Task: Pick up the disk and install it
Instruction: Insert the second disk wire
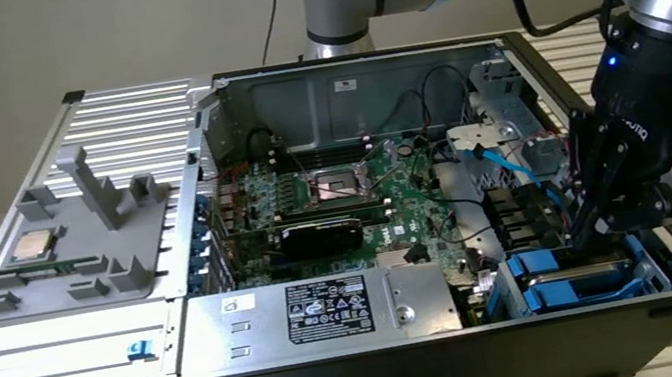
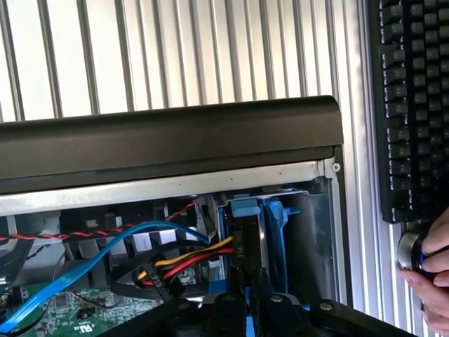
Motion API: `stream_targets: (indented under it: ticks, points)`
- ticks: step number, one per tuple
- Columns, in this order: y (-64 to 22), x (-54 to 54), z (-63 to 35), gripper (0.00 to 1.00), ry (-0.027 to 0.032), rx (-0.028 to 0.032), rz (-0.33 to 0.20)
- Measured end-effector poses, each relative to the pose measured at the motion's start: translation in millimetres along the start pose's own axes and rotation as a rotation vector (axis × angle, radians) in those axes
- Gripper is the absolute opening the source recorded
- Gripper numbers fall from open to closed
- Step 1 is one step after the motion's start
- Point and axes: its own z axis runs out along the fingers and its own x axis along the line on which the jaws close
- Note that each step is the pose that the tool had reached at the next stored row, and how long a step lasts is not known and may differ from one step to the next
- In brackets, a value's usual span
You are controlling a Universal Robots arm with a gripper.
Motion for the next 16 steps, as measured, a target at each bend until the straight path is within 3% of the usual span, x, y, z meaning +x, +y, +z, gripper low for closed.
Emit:
stream_targets:
  ticks: [16]
  points:
    - [0.4, 1.0, 8.4, 0.16, -0.0004, -0.0001, 0.0]
